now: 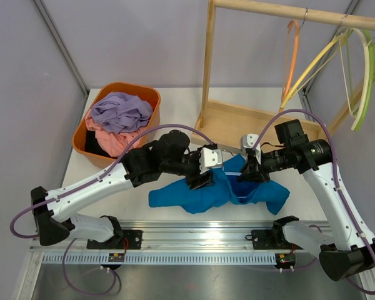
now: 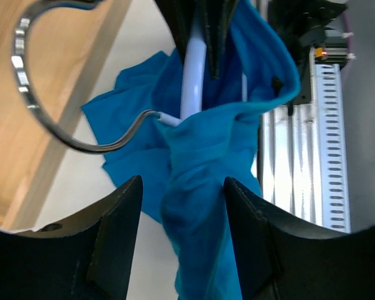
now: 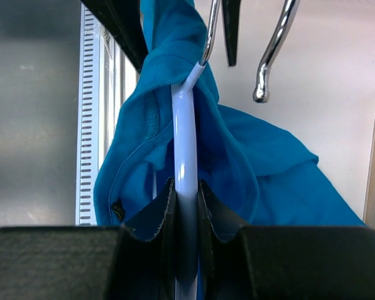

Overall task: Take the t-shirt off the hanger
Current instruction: Pass the hanger from the right arm to the left

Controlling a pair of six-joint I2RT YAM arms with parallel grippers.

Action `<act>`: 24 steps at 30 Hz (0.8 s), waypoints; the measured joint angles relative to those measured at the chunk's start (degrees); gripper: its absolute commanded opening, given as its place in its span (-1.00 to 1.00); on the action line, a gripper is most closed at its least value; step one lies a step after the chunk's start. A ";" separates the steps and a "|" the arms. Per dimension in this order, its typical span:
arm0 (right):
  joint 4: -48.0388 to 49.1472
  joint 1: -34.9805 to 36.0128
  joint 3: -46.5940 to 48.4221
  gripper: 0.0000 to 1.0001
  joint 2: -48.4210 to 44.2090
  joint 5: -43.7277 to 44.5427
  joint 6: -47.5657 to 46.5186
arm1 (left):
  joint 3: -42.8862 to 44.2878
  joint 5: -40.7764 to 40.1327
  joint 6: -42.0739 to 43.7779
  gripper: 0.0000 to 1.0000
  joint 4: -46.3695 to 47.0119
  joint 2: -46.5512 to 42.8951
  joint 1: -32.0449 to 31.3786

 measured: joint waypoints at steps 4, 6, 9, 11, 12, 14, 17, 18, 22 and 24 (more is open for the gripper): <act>0.22 0.44 0.00 -1.00 0.02 0.04 -0.04 | -1.51 4.96 -2.32 -0.16 1.60 1.01 0.44; 0.26 0.55 0.00 -1.00 0.04 0.04 -0.07 | -2.03 6.38 -3.52 -0.45 2.16 1.75 0.44; -0.17 0.90 0.00 -1.00 0.04 0.02 0.02 | -2.78 6.93 -5.68 -1.00 3.39 2.62 0.87; 0.31 0.94 0.00 -1.00 0.07 0.55 0.96 | -3.74 6.51 -7.06 -1.00 5.03 2.62 1.49; 0.52 0.92 0.00 -1.00 0.17 0.81 1.14 | -4.26 6.51 -7.61 -1.00 5.99 2.56 1.55; 0.72 0.96 0.00 -0.88 0.22 1.14 1.75 | -6.21 6.43 -8.92 -1.00 8.15 1.79 1.60; 2.47 1.20 0.00 -0.57 0.15 0.98 4.04 | -9.35 5.29 -11.78 -1.00 11.65 -0.31 1.60; 3.65 1.49 0.00 -0.46 0.13 0.92 5.60 | -10.40 4.57 -13.11 -1.00 12.66 -1.31 1.62; 9.25 1.66 0.90 0.16 -0.09 3.56 13.57 | -14.71 0.52 -19.02 -1.00 13.90 -6.27 1.92; 11.37 1.57 3.13 0.25 0.31 6.49 18.05 | -16.98 -2.14 -22.53 -1.00 13.64 -8.74 2.38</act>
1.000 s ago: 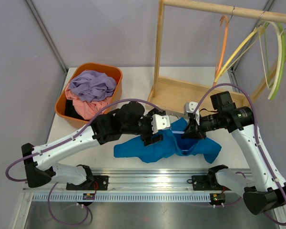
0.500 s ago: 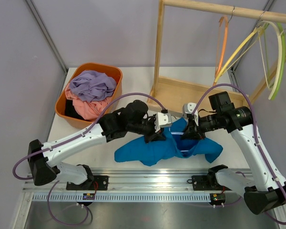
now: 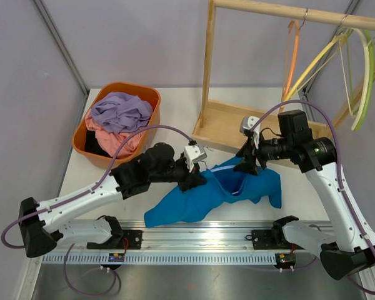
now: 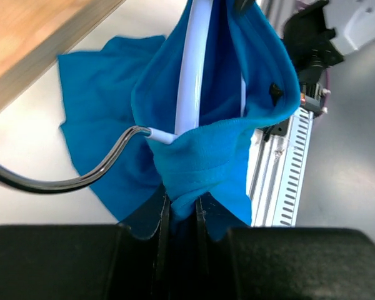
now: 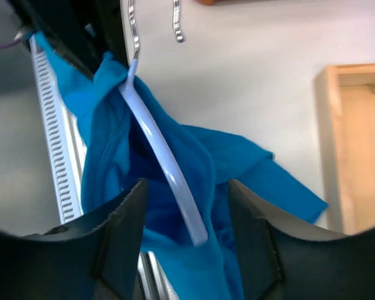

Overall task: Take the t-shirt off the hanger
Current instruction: Pass the hanger from the right arm to the left, then remove the tshirt from the hanger

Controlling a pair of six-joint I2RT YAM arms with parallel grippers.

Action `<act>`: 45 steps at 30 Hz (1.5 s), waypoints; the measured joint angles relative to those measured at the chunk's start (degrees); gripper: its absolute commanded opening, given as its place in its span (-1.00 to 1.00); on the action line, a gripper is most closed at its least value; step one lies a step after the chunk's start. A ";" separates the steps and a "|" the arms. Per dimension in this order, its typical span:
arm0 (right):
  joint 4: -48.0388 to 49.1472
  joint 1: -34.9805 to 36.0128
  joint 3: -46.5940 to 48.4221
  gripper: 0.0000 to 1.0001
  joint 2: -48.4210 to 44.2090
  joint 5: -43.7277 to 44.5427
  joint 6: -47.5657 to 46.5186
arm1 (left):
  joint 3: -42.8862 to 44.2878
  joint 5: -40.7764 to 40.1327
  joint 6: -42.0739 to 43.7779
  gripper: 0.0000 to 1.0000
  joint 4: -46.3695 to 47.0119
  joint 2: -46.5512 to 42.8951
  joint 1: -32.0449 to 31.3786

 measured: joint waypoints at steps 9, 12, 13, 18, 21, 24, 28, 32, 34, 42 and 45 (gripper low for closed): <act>7.91 -0.02 8.92 0.45 0.79 10.56 15.10 | -2.86 -14.82 -16.52 -1.00 -0.39 -2.05 1.03; 9.44 -0.02 6.67 0.47 0.72 12.07 19.10 | -2.97 -18.25 -21.73 -1.00 -0.35 -1.68 1.03; 9.86 -0.02 5.35 0.47 0.79 13.09 20.31 | -2.97 -19.10 -23.45 -1.00 0.11 -1.33 1.03; 11.19 -0.02 0.00 0.50 2.23 18.18 24.79 | -2.97 -19.96 -28.33 -1.00 2.95 0.50 0.94; 12.28 0.02 -1.11 0.47 2.97 21.11 26.40 | -2.97 -19.91 -29.83 -1.00 4.39 1.64 0.52; 14.10 0.04 -1.11 0.34 4.07 23.80 27.54 | -2.97 -19.82 -30.71 -1.00 5.07 2.32 -0.17; 15.06 0.42 -0.46 0.13 7.41 26.80 28.35 | -2.95 -19.67 -30.99 -1.00 5.75 2.45 -0.70; 15.12 2.01 0.52 -0.09 11.13 28.96 28.50 | -2.95 -20.04 -31.36 -1.00 5.25 2.43 -0.81; 14.99 3.04 0.61 -0.19 11.58 30.14 28.37 | -2.97 -20.33 -31.36 -1.00 5.31 2.38 -0.81; 14.45 4.42 1.66 -0.92 11.78 34.38 27.58 | -2.97 -20.55 -31.39 -1.00 5.29 1.09 -0.83; 14.47 4.57 1.92 -1.00 11.91 36.54 27.47 | -3.06 -20.52 -30.56 -1.00 5.18 0.52 -0.81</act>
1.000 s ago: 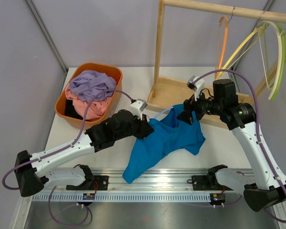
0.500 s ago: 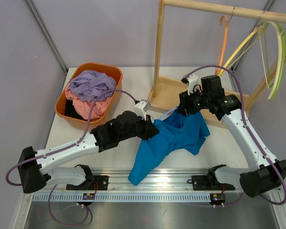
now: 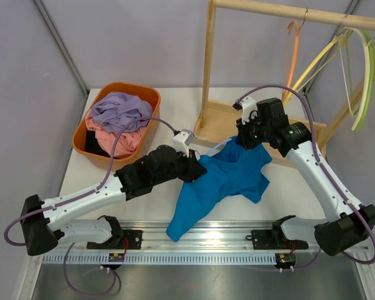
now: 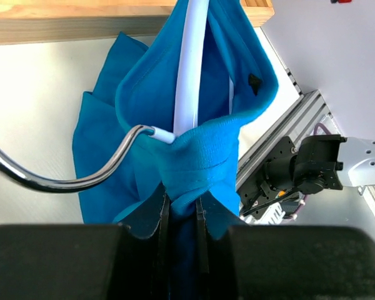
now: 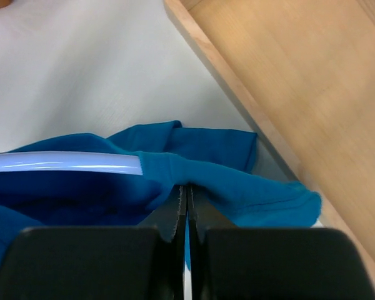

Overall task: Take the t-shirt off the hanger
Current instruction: Remove the tshirt from the hanger

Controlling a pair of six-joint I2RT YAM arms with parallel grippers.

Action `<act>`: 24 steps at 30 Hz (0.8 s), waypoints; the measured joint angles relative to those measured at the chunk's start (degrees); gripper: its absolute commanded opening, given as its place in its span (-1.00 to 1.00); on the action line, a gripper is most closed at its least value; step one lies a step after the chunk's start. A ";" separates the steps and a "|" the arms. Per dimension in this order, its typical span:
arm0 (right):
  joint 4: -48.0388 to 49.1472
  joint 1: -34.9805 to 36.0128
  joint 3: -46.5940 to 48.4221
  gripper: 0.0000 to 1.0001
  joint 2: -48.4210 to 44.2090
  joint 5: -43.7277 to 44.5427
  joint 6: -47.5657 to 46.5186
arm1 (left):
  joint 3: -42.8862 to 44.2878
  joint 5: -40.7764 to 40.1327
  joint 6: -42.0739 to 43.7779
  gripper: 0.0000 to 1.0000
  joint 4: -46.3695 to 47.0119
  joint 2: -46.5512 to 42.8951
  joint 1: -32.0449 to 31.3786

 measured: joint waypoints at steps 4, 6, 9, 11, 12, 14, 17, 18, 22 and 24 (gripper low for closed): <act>0.15 0.02 0.15 -1.00 -0.83 2.86 0.11 | -0.70 -0.33 4.66 -1.00 -0.07 -1.27 0.04; 0.31 -0.17 0.15 -1.00 -2.14 3.80 0.11 | -1.46 -0.98 7.98 -1.00 -0.07 -2.62 0.04; 2.89 -4.52 -0.15 -1.00 -4.70 8.61 -0.13 | -3.98 -0.98 13.53 -1.00 -3.50 -7.61 0.13; 5.22 -8.39 -1.64 -1.00 -6.91 9.57 0.26 | -5.09 -0.39 17.27 -1.00 -5.09 -11.63 -0.07; 5.73 -9.38 -2.60 -1.00 -7.91 9.20 0.61 | -5.16 -0.15 19.10 -1.00 -5.40 -13.22 -0.07; 5.88 -10.43 -4.33 -1.00 -9.75 7.50 1.31 | -5.16 0.02 21.99 -1.00 -6.01 -15.58 -0.11; 6.86 -11.26 -6.32 -1.00 -11.32 4.57 1.75 | -5.22 0.04 25.00 -1.00 -7.76 -17.79 -0.11; 7.08 -11.39 -7.08 -1.00 -11.67 3.87 1.77 | -5.44 0.09 25.57 -1.00 -7.96 -18.56 -0.11; 7.61 -11.56 -10.19 -1.00 -12.48 0.04 1.53 | -6.27 0.15 26.82 -1.00 -9.11 -21.97 -0.11; 8.20 -11.63 -11.87 -1.00 -12.87 -2.19 1.16 | -6.38 0.04 26.93 -1.00 -9.84 -23.56 -0.11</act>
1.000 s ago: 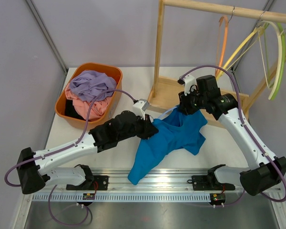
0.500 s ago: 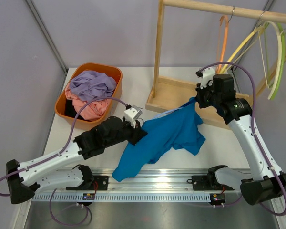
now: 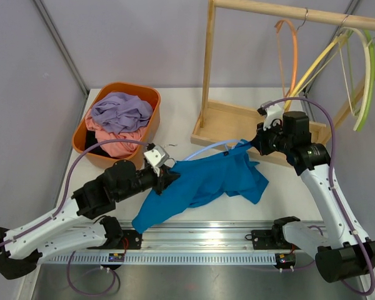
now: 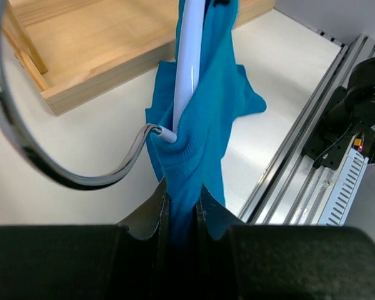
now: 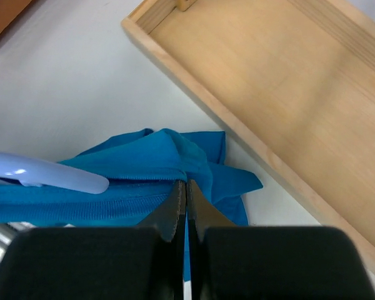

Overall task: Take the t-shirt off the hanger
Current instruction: Remove the tshirt from the hanger

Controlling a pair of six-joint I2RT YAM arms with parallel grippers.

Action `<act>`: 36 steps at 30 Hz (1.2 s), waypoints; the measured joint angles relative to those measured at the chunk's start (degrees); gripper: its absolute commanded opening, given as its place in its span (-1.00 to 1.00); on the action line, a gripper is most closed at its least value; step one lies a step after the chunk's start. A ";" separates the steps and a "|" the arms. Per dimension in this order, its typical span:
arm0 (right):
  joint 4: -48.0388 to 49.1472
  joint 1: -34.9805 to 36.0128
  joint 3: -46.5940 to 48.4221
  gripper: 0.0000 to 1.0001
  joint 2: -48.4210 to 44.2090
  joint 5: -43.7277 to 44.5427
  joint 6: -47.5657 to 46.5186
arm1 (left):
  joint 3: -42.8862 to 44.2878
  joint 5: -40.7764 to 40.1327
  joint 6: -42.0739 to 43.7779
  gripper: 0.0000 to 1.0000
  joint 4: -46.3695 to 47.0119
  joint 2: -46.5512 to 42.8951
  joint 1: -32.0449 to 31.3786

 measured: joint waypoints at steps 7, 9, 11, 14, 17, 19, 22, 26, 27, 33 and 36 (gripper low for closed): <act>-0.44 -1.53 -2.67 -1.00 -2.43 -8.20 -5.88 | 0.00 -2.62 0.02 -1.00 0.63 -1.40 -0.07; -1.11 -2.03 -2.86 -1.00 -2.82 -10.12 -8.13 | 0.00 -3.15 0.00 -1.00 2.27 -0.63 -0.07; -1.53 -2.56 -3.23 -1.00 -2.67 -12.52 -10.47 | 0.00 -3.87 -0.09 -1.00 4.96 1.05 -0.07; -2.58 -3.10 -4.28 -1.00 -1.92 -16.68 -13.55 | 0.00 -4.90 -0.48 -1.00 9.94 4.81 -0.04; -4.83 -3.37 -4.79 -1.00 0.02 -21.64 -16.57 | 0.55 -5.40 -0.76 -1.00 14.40 10.03 0.20; -6.62 -3.43 -4.79 -0.72 1.40 -24.83 -18.69 | 1.70 -5.44 -0.79 -1.00 16.79 14.82 0.52; -10.12 -3.48 -4.74 -0.09 2.10 -28.74 -22.27 | 2.80 -5.16 -0.35 -1.00 18.14 19.21 1.11; -15.37 -3.48 -3.76 0.24 1.03 -31.12 -27.17 | 3.76 -2.36 3.34 -1.00 16.59 21.38 3.32; -17.22 -3.48 -3.23 0.29 0.44 -31.89 -29.09 | 3.98 -1.46 4.83 -1.00 15.85 21.40 3.87; -30.25 -3.48 0.85 0.49 -4.46 -39.21 -44.57 | 5.01 6.69 18.67 -1.00 9.68 21.40 6.82; -34.69 -3.45 3.45 0.51 -4.46 -42.42 -49.18 | 6.67 11.91 26.32 -1.00 5.55 21.88 6.93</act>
